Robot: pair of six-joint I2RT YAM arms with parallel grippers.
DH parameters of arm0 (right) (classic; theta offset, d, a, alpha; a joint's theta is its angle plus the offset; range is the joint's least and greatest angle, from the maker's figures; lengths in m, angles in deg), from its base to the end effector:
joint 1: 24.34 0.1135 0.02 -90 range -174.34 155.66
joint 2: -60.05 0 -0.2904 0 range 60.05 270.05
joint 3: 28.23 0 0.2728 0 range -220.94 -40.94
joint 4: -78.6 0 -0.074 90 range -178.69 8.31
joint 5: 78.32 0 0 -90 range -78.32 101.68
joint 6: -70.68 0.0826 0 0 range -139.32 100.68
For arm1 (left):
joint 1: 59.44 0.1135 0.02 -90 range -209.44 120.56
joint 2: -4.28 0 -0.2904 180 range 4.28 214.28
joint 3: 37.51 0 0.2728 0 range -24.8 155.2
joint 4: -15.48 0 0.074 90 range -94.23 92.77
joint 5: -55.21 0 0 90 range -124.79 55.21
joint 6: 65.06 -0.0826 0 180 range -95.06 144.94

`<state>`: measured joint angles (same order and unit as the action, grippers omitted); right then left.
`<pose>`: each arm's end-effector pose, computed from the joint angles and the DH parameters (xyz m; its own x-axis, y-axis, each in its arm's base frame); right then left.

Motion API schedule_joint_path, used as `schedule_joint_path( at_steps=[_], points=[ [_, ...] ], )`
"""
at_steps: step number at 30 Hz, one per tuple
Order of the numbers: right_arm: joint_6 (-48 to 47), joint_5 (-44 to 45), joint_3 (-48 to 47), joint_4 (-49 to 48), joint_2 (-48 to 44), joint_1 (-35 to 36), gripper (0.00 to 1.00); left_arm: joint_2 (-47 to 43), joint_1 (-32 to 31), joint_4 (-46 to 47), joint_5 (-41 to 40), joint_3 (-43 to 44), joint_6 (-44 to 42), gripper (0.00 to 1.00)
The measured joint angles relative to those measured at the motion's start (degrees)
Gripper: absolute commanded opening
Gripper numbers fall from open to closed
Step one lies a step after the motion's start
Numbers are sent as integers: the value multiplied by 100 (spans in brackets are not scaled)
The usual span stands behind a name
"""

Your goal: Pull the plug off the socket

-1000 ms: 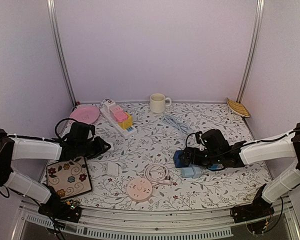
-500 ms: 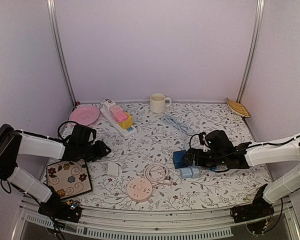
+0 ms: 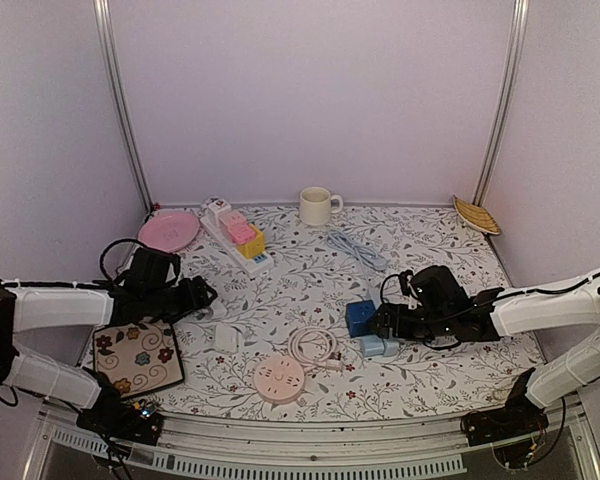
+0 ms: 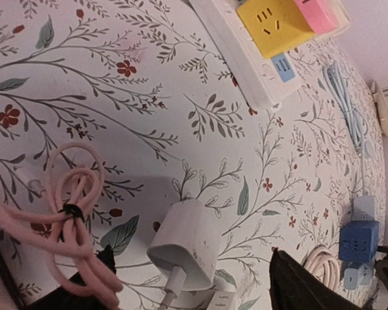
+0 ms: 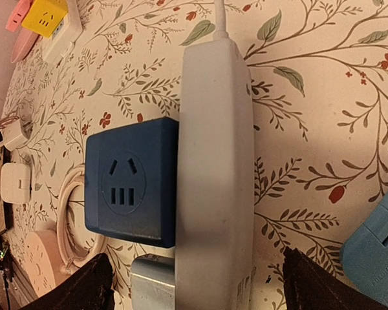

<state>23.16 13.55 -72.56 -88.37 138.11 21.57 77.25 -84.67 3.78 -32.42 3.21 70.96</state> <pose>0.2065 0.2093 0.1321 -0.8481 0.0946 -0.5213 -0.1757 0.8781 0.4451 0.2503 -0.1217 0.1370 -0.7618 -0.4358 -0.4793 -0.1373 0.8317 -0.5380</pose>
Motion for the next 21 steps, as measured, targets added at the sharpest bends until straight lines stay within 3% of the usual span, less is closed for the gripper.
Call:
schedule_joint_path(
  at_steps=[11, 21],
  points=[
    [22, 111, 0, 120, 44, 236, 76, -1377, -116, -682, -466, -33, 7, 82],
    [52, 144, -11, 118, 326, 245, 55, -1237, -1296, -894, -551, 382, 107, 81]
  ],
)
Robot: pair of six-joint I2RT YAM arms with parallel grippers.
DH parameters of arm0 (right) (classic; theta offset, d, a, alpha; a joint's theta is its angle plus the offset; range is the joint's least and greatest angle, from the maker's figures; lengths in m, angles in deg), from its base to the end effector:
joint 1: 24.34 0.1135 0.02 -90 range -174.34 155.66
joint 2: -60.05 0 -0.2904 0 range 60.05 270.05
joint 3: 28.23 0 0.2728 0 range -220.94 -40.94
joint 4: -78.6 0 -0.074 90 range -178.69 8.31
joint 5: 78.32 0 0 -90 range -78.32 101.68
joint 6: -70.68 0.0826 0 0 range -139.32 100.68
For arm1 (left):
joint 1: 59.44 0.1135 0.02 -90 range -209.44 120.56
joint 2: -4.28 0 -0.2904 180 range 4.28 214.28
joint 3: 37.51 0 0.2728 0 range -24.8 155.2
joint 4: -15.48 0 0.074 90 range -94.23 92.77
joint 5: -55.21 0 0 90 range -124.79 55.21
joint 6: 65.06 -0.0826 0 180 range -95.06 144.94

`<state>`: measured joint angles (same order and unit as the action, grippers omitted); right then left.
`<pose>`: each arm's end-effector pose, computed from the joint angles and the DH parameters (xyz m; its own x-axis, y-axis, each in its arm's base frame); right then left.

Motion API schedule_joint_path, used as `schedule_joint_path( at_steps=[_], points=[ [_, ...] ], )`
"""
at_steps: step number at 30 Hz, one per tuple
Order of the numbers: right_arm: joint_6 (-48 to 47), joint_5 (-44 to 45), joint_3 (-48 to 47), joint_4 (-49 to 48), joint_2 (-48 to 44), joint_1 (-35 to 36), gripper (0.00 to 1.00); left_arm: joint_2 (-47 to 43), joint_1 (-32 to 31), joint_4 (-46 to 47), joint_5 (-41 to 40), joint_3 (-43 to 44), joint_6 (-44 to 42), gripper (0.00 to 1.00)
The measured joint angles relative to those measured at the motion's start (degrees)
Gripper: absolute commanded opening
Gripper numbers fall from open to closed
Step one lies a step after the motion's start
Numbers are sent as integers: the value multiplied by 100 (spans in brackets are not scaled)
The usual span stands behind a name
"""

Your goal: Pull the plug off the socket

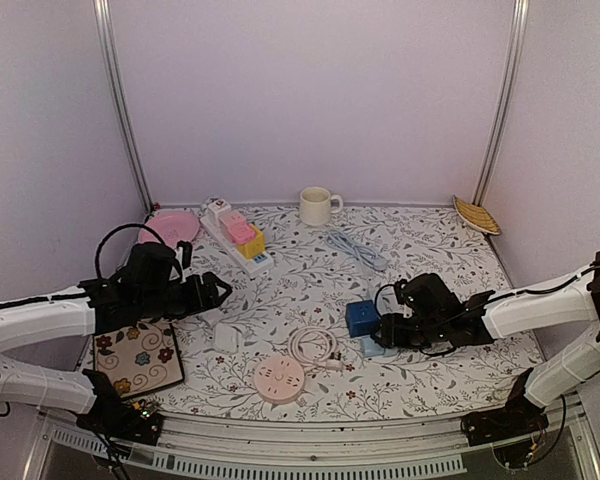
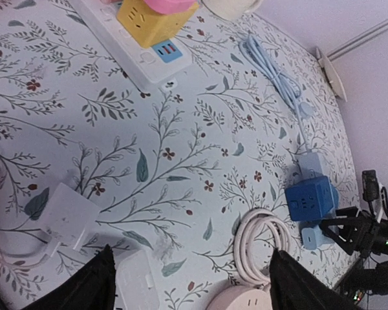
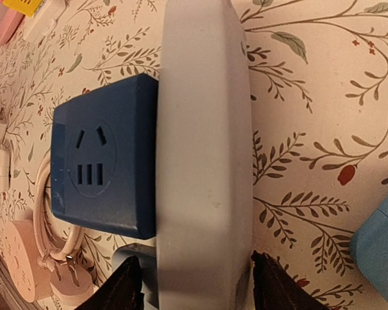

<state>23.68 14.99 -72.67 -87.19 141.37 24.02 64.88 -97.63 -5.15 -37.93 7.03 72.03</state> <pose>0.1980 0.2155 0.1151 -0.8705 0.0456 -0.4900 -0.1754 0.9016 0.3955 0.2111 -0.1603 0.1975 -0.7466 -0.3432 -0.5699 0.0529 0.8234 -0.5650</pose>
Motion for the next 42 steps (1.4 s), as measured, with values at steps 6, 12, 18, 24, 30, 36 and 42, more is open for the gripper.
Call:
schedule_joint_path(
  at_steps=[6, 12, 18, 24, 30, 36, 42],
  points=[
    [87, -79, -48, -105, 46, 2, 39, 667, -673, 352, 131, 208, 201, 80],
    [210, -192, -48, -195, 46, 2, 28, 1596, -1165, 955, 424, 413, 420, 77],
    [352, -291, -44, -302, 44, 2, 21, 2570, -1690, 1443, 730, 907, 643, 77],
    [570, -291, 127, -466, -120, 33, 12, 3281, -2103, 1832, 933, 1580, 782, 77],
    [745, 33, 302, -527, -494, 315, 6, 3950, -2380, 2120, 1167, 1996, 927, 76],
    [844, 586, 363, -595, -977, 737, 4, 4330, -2505, 2251, 1349, 2214, 1051, 75],
    [979, 1115, 428, -627, -1130, 1019, 4, 4428, -2577, 2564, 1543, 2277, 1196, 70]
  ],
)
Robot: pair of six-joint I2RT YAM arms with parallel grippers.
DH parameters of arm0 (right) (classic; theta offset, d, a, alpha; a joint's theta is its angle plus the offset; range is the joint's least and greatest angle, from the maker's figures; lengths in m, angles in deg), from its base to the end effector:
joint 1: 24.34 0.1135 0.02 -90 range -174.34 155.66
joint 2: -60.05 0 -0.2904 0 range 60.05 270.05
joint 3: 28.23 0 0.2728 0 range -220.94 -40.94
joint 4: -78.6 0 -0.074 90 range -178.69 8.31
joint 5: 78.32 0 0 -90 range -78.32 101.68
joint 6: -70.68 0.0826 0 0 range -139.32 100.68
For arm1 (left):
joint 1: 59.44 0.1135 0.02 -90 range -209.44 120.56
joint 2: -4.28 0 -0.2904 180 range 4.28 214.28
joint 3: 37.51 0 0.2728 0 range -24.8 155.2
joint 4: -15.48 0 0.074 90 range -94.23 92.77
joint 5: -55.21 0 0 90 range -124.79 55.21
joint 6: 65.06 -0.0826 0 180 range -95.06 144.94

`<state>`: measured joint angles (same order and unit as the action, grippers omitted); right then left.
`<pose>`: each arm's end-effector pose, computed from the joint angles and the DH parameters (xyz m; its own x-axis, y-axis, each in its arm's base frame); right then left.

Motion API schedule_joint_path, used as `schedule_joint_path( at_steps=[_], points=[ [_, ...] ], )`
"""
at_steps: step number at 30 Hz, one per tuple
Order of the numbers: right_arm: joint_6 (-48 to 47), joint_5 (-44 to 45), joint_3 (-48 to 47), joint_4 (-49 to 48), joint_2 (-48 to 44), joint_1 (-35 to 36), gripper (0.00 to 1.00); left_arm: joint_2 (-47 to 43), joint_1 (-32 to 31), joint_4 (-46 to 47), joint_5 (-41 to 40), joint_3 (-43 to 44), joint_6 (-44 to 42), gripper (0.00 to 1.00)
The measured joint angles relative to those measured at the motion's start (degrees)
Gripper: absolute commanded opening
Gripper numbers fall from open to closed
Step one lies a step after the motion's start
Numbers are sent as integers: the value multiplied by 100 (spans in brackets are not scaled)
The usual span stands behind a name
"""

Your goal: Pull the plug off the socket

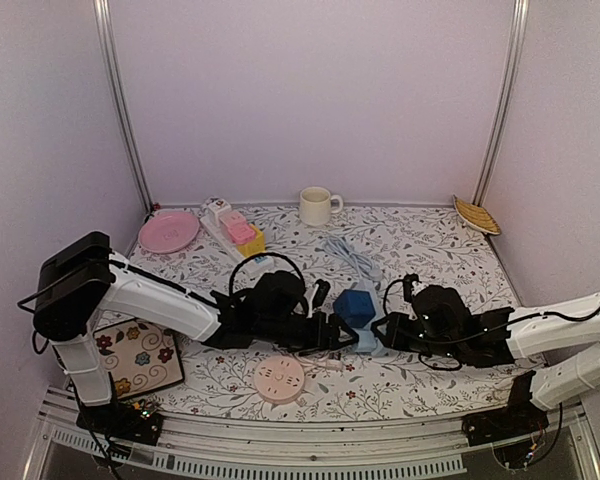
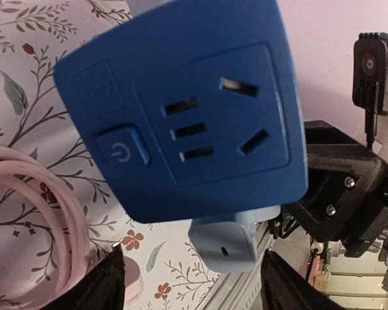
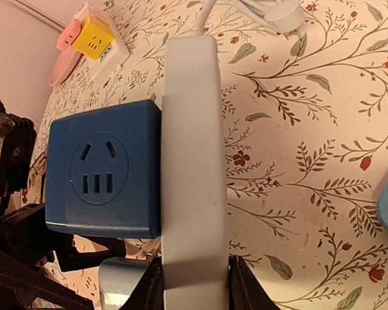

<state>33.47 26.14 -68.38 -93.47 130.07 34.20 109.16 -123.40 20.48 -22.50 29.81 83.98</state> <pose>0.1632 0.2272 0.1562 -0.7693 0.2204 -0.5997 -0.1825 0.8238 0.5367 0.1779 -0.4041 0.1446 -0.9419 0.0192 -0.3353 0.2895 0.5524 -0.7817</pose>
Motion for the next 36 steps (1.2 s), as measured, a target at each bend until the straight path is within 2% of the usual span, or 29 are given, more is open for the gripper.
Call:
schedule_joint_path(
  at_steps=[4, 10, 14, 26, 33, 36],
  points=[
    [55, 332, 0, -22, 0, 223, 4, 61, -15, 223, 111, 0, 131, 64],
    [114, 664, 0, -129, 0, 457, 4, 179, -17, 501, 275, 0, 337, 45],
    [131, 800, 0, -131, 2, 522, 4, 273, -17, 767, 402, 4, 481, 37],
    [127, 946, 0, -133, 155, 549, 4, 599, -17, 1182, 562, 42, 940, 36],
    [131, 942, 92, -151, 297, 551, 10, 949, 0, 1196, 664, 275, 1054, 13],
    [151, 874, 127, -190, 337, 551, 18, 966, 17, 1147, 697, 278, 1058, 5]
  ],
)
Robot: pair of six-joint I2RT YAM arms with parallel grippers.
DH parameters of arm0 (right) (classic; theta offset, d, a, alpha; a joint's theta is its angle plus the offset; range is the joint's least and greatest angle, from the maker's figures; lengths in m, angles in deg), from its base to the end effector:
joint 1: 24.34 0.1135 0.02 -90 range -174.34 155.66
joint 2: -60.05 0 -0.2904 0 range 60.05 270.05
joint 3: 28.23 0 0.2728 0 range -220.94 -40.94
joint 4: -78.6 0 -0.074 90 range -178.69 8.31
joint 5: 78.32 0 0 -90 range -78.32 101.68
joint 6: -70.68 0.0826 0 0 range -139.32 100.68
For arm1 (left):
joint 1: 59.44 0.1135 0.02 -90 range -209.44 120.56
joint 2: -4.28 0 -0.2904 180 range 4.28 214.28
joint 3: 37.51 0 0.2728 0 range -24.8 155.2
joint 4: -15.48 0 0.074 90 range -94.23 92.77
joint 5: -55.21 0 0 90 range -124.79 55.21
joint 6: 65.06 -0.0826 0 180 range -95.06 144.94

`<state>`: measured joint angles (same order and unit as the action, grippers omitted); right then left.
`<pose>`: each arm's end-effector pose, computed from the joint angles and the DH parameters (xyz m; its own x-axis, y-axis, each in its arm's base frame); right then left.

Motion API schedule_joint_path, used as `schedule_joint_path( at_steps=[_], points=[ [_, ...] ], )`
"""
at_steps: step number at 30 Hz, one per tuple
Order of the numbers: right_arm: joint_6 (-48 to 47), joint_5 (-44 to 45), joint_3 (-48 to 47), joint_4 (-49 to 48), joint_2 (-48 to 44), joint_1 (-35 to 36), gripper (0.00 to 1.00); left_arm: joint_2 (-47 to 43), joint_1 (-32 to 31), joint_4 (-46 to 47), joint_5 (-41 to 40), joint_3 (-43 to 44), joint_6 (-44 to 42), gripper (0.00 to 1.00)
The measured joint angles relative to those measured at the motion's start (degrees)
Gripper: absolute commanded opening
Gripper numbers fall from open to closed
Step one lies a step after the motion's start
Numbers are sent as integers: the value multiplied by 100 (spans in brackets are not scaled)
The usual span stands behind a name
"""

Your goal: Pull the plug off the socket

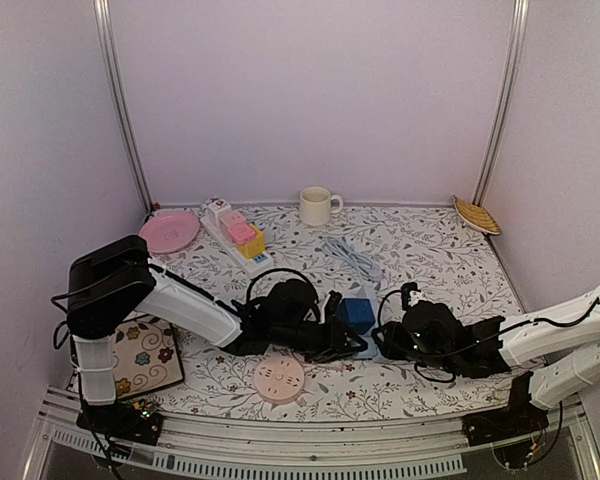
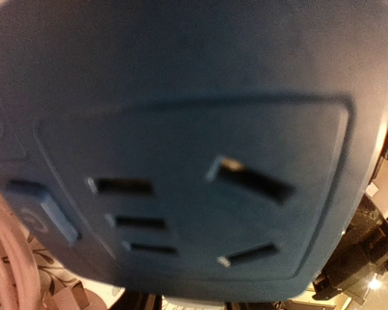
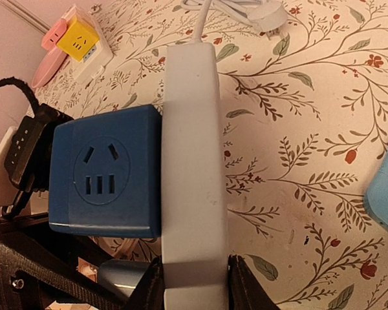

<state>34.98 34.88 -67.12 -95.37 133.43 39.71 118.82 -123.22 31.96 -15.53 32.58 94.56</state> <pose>0.1499 0.2337 0.1399 -0.7306 0.2044 -0.6514 -0.1749 0.8663 0.4680 0.1830 -0.4333 0.1154 -0.9867 0.0005 -0.1625 0.1455 0.4486 -0.8818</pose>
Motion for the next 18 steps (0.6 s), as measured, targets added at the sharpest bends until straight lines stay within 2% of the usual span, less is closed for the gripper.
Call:
schedule_joint_path(
  at_steps=[1, 2, 4, 11, 18],
  points=[
    [9, -13, 13, -24, 0, 0, 18, 0, 13, -9, 7, 0, -9, 4],
    [15, -33, 24, -35, 0, 0, 24, 0, 22, -24, 13, 0, -17, 2],
    [20, -111, 44, -52, 0, -15, 28, 0, 33, -72, 44, 0, -70, 0],
    [13, -817, 61, -219, 120, -413, 41, 0, 111, -354, 142, 68, -323, 0],
    [39, -1397, 181, -588, 258, -717, 45, 122, 162, -960, 240, 363, -682, 0]
  ],
)
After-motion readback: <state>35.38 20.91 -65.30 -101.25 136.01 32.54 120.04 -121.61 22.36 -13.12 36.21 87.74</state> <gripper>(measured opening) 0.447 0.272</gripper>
